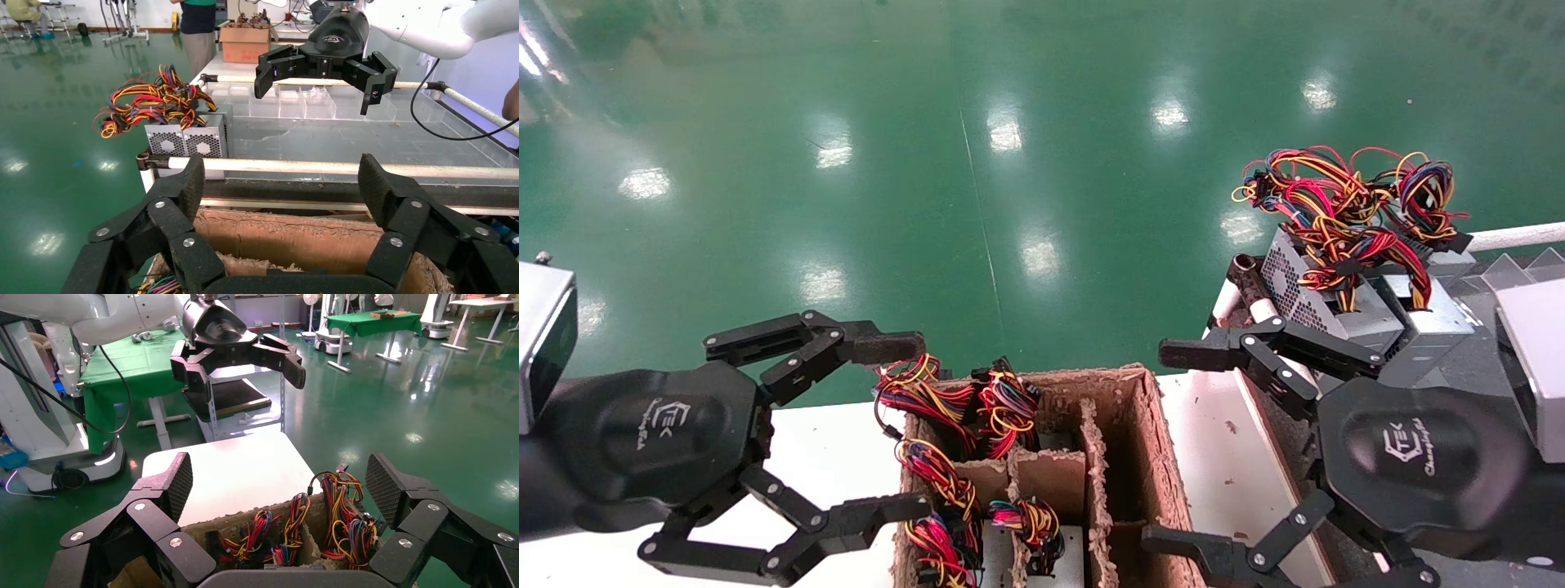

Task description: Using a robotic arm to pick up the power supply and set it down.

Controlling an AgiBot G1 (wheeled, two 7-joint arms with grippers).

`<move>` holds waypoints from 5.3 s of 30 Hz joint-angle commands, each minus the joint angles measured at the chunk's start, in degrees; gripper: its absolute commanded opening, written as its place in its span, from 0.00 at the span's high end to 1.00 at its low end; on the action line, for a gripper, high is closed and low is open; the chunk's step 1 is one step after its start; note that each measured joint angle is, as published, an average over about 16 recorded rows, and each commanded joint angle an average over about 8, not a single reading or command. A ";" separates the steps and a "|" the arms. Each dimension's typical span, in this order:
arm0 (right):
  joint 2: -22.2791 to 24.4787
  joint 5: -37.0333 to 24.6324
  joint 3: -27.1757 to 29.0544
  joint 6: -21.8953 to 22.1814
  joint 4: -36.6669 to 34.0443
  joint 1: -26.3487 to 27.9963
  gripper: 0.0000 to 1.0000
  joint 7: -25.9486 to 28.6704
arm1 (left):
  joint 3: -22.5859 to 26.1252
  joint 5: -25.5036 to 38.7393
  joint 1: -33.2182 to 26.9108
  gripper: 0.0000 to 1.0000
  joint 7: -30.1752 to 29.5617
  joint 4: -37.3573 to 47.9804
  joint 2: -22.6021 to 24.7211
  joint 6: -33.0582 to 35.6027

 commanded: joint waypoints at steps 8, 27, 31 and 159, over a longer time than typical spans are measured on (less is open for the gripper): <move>0.00 0.00 0.00 0.00 0.00 0.00 0.00 0.00 | 0.00 0.00 0.00 1.00 0.00 0.00 0.00 0.00; 0.00 -0.01 -0.01 0.00 0.00 0.00 0.00 0.00 | 0.00 0.00 0.00 1.00 0.00 0.00 0.00 0.00; -0.02 -0.29 -0.13 0.14 -0.06 -0.07 0.00 0.00 | 0.00 0.00 0.00 1.00 0.00 0.00 0.00 0.00; 19.60 -19.80 11.24 23.06 -22.56 5.55 1.00 -7.21 | 0.09 -0.05 -0.03 0.00 0.05 0.02 -0.03 -0.02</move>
